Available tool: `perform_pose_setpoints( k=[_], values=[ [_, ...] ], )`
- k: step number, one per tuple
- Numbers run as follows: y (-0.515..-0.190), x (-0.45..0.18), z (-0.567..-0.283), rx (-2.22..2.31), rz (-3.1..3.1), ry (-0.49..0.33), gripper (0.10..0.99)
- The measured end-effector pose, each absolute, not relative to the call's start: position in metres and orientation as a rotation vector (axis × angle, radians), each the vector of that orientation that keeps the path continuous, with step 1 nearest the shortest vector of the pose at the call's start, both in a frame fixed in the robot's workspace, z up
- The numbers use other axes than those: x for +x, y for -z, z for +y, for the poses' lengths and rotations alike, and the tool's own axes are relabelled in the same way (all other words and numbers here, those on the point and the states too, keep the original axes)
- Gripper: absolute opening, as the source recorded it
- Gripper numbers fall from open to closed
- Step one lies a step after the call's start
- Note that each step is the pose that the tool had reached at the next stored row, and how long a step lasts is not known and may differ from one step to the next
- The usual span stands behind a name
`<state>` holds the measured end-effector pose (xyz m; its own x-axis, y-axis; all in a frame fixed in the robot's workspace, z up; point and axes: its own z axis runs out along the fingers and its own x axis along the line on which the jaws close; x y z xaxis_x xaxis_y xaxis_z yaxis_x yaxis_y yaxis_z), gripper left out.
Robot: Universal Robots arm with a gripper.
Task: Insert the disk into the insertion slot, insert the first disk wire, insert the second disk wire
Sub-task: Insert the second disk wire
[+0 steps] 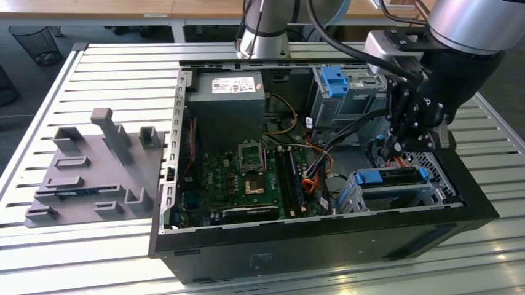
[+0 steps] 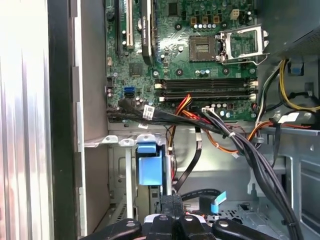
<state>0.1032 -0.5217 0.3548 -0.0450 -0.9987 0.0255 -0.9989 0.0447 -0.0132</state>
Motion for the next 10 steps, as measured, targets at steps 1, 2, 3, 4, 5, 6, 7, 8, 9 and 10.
perform_pose_setpoints(
  k=[1,2,3,4,5,6,7,8,9,10],
  values=[
    [-0.355,0.102,-0.52,2.164,-2.264,-0.042,0.106],
    [-0.355,0.101,-0.518,2.164,-2.264,-0.043,0.106],
    [-0.355,0.1,-0.516,2.164,-2.264,-0.043,0.106],
    [-0.355,0.1,-0.513,2.164,-2.264,-0.043,0.106],
    [-0.355,0.099,-0.511,2.164,-2.264,-0.042,0.106],
    [-0.355,0.099,-0.508,2.164,-2.264,-0.042,0.106],
    [-0.355,0.099,-0.506,2.165,-2.264,-0.042,0.106],
    [-0.355,0.099,-0.504,2.164,-2.264,-0.043,0.106],
    [-0.355,0.099,-0.502,2.164,-2.264,-0.043,0.106],
    [-0.355,0.098,-0.5,2.165,-2.264,-0.042,0.106]
  ],
)
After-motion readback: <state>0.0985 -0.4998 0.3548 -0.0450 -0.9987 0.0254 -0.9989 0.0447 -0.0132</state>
